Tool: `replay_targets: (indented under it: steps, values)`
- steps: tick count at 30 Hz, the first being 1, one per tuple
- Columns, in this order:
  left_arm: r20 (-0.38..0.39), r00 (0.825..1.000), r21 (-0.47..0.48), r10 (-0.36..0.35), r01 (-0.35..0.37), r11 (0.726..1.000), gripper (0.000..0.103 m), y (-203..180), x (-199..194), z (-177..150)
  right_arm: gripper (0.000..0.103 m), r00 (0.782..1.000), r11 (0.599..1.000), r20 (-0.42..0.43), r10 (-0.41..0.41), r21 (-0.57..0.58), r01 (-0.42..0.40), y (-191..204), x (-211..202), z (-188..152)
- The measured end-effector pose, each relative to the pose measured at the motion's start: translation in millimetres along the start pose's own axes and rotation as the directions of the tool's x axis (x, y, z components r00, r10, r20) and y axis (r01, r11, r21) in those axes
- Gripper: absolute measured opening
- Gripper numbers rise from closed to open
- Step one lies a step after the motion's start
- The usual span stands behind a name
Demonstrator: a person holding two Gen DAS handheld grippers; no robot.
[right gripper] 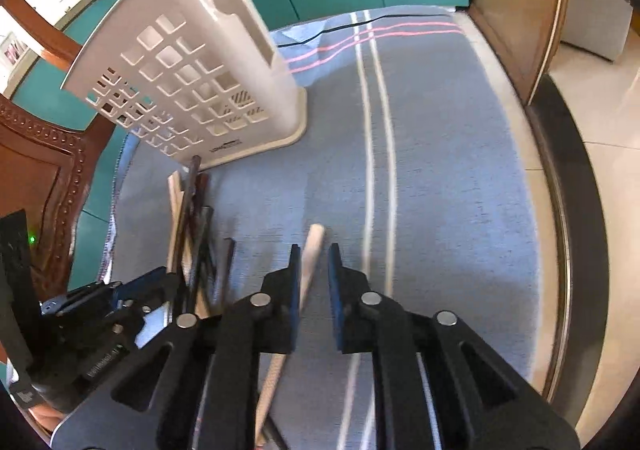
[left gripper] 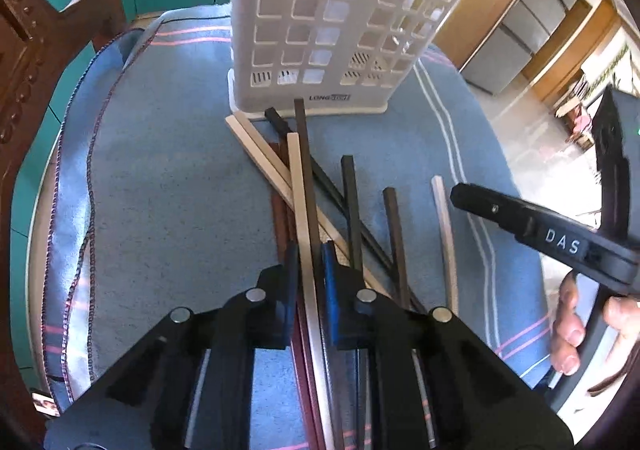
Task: Organize utensils
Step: 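Move the left gripper to a light wooden chopstick while the right gripper approaches another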
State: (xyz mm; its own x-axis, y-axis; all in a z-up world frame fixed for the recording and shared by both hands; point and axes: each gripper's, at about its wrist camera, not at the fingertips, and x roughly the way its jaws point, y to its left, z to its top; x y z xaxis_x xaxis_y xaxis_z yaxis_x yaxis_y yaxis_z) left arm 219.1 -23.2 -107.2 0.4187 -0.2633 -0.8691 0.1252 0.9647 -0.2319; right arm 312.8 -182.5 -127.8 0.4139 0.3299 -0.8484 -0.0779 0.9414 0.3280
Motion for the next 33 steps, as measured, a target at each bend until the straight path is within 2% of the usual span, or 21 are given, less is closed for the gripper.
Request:
replay_targets:
  steps: [5, 10, 12, 19, 23, 27, 33]
  values:
    - [0.079, 0.997, -0.012, 0.008, -0.007, 1.000, 0.013, 4.4, -27.9, -1.5, 0.025, 0.999, 0.999, 0.005, -0.034, 0.011, 0.034, -10.3, -5.9, -6.4]
    - [0.086, 0.996, -0.030, 0.011, -0.009, 1.000, 0.015, 16.5, -41.8, -0.4, 0.030, 0.998, 0.998, -0.007, -0.061, 0.006, 0.061, -14.6, -5.1, -12.0]
    - [0.076, 0.996, -0.045, 0.037, -0.033, 0.998, 0.021, 23.3, -38.4, 1.6, 0.030, 0.997, 0.997, -0.011, -0.072, 0.001, 0.072, -15.1, -2.9, -13.0]
    - [0.023, 0.993, -0.057, 0.119, -0.117, 0.991, 0.027, 36.2, -16.9, 6.1, 0.030, 0.994, 0.993, -0.023, -0.107, -0.055, 0.106, 1.4, 5.4, -14.9]
    - [-0.002, 0.979, -0.031, 0.205, -0.205, 0.978, 0.027, 33.5, 0.9, 9.8, 0.031, 0.986, 0.977, -0.013, -0.168, -0.133, 0.165, 18.6, 10.8, -20.2]
    - [0.005, 0.969, -0.016, 0.246, -0.246, 0.969, 0.027, 32.7, 7.1, 14.5, 0.032, 0.987, 0.976, -0.017, -0.157, -0.155, 0.153, 27.2, 13.5, -22.0]
    - [0.010, 0.967, -0.016, 0.256, -0.256, 0.967, 0.027, 33.2, 7.8, 15.0, 0.032, 0.989, 0.976, 0.001, -0.148, -0.162, 0.146, 38.1, 8.0, -26.0]
